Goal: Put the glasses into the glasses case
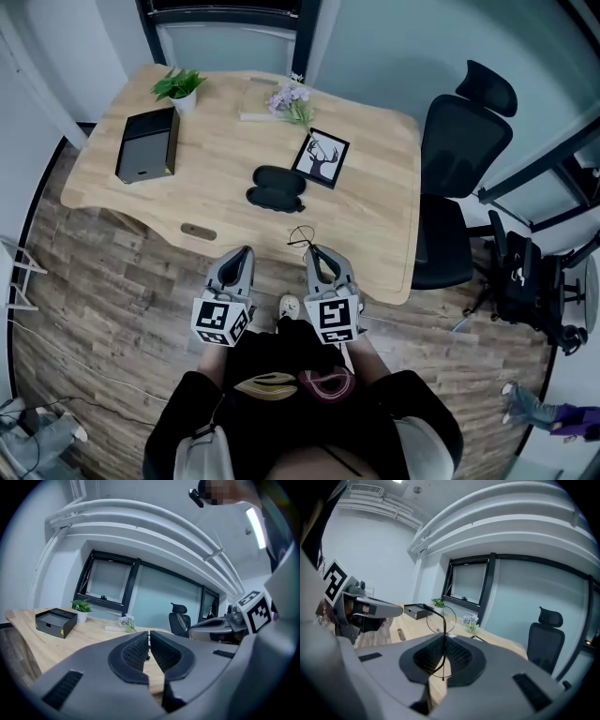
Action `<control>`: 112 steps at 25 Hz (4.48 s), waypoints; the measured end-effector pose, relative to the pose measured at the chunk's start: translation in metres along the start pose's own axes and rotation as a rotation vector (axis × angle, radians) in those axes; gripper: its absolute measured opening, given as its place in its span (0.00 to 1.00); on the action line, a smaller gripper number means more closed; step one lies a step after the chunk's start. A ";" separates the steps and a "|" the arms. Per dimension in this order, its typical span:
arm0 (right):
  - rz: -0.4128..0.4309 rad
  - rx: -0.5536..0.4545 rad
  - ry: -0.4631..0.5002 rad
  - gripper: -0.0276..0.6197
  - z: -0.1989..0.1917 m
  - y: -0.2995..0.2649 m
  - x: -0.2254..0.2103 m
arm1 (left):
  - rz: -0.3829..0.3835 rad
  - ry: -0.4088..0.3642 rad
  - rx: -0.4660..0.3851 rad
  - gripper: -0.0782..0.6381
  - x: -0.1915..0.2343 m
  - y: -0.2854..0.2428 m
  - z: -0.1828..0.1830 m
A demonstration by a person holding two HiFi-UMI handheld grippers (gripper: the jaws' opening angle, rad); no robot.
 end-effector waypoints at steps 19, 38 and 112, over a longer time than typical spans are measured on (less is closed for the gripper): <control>0.086 0.010 0.021 0.07 0.014 -0.062 -0.058 | 0.076 0.022 0.021 0.14 0.008 -0.077 0.004; -0.044 0.078 0.021 0.07 0.044 -0.135 -0.034 | -0.016 0.044 0.002 0.14 0.106 -0.114 0.017; 0.326 0.638 0.614 0.07 -0.055 -0.311 -0.033 | 0.122 0.023 0.150 0.14 0.219 -0.112 -0.027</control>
Point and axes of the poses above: the fingertips, and each gripper's own axes: y backward along the fingers, x to its left, z out of its top, the point moved 4 cm from there along y, backward along the fingers, and after that the axes turned 11 degrees about -y, right-handed, at the moved point
